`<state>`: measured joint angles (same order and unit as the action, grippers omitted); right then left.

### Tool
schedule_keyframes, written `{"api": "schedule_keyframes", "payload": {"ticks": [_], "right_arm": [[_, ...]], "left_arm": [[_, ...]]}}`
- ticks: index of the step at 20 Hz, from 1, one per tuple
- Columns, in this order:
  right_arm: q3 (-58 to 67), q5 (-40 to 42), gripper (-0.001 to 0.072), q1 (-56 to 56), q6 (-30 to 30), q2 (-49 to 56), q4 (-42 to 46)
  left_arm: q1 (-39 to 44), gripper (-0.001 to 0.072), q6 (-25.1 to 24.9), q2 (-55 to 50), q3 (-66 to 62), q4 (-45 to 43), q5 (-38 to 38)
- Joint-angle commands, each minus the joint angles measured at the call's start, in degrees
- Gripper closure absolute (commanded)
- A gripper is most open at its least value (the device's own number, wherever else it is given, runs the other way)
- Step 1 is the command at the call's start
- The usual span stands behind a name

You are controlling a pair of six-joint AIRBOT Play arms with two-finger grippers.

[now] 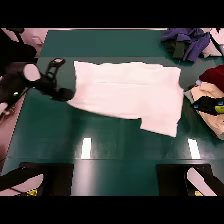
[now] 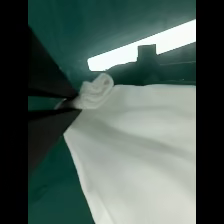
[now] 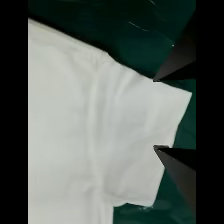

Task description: Fold the shirts.

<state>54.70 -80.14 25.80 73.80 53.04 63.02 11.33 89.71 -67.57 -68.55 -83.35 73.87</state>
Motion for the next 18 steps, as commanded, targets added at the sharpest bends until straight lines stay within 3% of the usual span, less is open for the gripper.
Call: {"api": "schedule_keyframes", "payload": {"ticks": [1, 2, 6, 7, 8, 10, 13, 16, 18], "right_arm": [[-0.02, 0.61, 0.0268, 0.0, -0.17, -0.04, 0.09], [-0.02, 0.57, 0.0268, 0.0, -0.35, -0.04, 0.07], [-0.02, 0.44, 0.0268, 0.0, -0.39, -0.02, 0.15], [-0.02, 0.24, 0.0268, 0.0, -0.39, -0.02, 0.22], [-0.02, -0.04, 0.0268, 0.04, -0.39, -0.02, 0.63], [-0.02, -0.81, 0.0268, 0.04, -0.39, 0.11, 2.27], [-0.04, -1.01, 0.0268, 0.04, -0.39, 0.2, 3.15], [-0.04, -1.03, 0.0268, 0.04, -0.39, 0.24, 3.08], [-0.04, -1.05, 0.0268, 0.04, -0.39, 0.24, 3.04]], "left_arm": [[-0.13, 0.0174, 3.54, 5.62, -0.07, -4.85, 11.91], [-0.13, 0.0084, 3.76, 5.6, -0.07, -5.95, 11.54], [-0.52, 0.009, 4.96, 4.85, 0.74, -13.4, 6.8], [-1.42, 0.0147, 4.72, 4.31, 2.4, -11.67, 7.15], [-3.02, 0.0212, 4.24, 4.07, 5.7, -8.83, 7.28], [-8.11, 0.0209, 1.18, 4.0, 14.73, 2.23, 6.47], [-19.45, 0.0199, -8.57, 4.15, 27.04, 20.9, 3.96], [-30.18, 0.0199, -16.22, 4.11, 32.09, 28.39, 1.29], [-32.7, 0.0199, -17.03, 3.54, 32.37, 28.24, -1.68]]}}
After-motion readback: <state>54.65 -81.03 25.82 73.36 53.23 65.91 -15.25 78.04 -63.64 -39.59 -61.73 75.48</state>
